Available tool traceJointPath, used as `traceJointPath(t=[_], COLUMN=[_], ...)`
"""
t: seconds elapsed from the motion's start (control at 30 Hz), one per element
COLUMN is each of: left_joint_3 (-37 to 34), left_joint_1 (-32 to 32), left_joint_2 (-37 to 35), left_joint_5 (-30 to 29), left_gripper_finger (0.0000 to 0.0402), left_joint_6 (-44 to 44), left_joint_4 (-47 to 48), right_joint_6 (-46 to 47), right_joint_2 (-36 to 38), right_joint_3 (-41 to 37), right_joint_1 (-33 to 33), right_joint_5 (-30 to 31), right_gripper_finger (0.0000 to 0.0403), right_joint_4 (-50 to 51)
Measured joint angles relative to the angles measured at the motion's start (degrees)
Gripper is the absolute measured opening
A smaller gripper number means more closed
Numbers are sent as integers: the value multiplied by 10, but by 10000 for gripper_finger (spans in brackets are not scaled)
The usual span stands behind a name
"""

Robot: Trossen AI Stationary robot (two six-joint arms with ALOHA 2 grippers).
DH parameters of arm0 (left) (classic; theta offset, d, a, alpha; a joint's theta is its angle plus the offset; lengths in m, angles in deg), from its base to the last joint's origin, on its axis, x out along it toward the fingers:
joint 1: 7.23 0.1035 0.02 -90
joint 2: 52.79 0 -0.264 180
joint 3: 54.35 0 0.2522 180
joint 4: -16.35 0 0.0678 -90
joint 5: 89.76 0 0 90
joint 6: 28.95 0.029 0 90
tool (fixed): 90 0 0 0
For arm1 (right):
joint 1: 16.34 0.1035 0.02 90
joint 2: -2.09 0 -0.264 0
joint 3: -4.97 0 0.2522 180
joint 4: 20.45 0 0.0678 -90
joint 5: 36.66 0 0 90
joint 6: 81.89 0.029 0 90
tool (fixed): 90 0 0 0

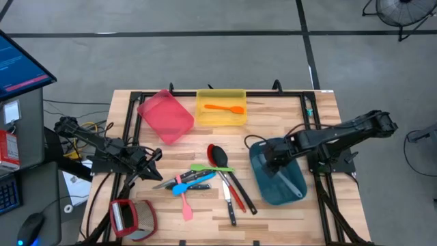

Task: Pick & Place Kitchen Items
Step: Adjust the dark blue bin

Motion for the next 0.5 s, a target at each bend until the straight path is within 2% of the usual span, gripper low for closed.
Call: traceJointPath(t=[0.1,0.2,0.3,0.43,0.5], left_joint_3=[0,0,0,0,0], left_joint_1=[0,0,0,0,0], left_joint_2=[0,0,0,0,0], left_joint_5=[0,0,0,0,0], left_gripper_finger=[8,8,8,8,8], left_joint_6=[0,0,0,0,0], left_joint_4=[0,0,0,0,0], right_joint_6=[-43,-95,-159,-270,-319], right_joint_2=[-1,-13,-47,-119,-154], right_joint_3=[46,89,123,155,173], right_joint_1=[0,-6,-34,-81,-96], right_joint_5=[17,86,146,134,130], right_gripper_finger=[182,160,116,34,10], right_joint_4=[-3,-19,-21,-44,-51])
